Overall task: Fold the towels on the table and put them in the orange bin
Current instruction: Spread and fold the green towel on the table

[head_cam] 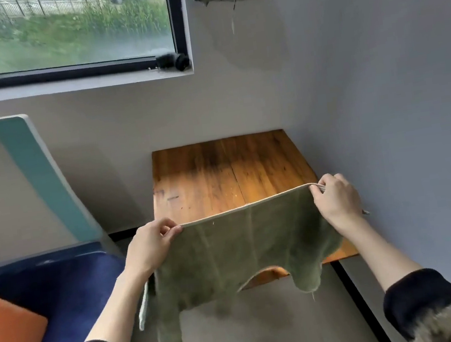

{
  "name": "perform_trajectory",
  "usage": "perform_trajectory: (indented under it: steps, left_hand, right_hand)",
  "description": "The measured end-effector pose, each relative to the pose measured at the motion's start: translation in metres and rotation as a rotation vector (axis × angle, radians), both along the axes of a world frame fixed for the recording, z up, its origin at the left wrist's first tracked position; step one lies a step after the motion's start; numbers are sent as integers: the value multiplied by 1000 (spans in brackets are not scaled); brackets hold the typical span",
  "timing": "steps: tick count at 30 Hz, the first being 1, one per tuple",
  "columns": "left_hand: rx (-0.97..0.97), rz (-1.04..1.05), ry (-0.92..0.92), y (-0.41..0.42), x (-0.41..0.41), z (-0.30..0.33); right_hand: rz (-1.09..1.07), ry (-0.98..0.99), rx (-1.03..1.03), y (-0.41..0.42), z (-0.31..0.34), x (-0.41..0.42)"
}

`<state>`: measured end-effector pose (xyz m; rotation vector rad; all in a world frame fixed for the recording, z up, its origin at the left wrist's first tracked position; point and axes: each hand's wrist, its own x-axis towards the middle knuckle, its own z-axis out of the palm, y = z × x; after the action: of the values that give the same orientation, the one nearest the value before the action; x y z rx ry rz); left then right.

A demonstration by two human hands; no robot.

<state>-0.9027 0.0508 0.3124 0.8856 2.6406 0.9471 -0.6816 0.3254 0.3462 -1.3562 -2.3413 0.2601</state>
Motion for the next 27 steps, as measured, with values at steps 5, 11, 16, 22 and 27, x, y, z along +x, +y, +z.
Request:
perform_trajectory:
  steps: [5, 11, 16, 22, 27]
  left_hand:
    - [-75, -61, -24, 41, -38, -21]
    - [-106, -153, -5, 106, -84, -39]
    - [-148, -131, 33, 172, -126, -56]
    - [-161, -61, -26, 248, -172, -82]
    - [-236, -104, -134, 258, -185, -128]
  right_hand:
    - [-45, -97, -17, 36, -19, -34]
    - [-65, -202, -10, 97, -36, -77]
    - [-58, -289, 16, 163, -56, -129]
    - [26, -357, -11, 236, -92, -186]
    - [135, -373, -136, 249, -136, -215]
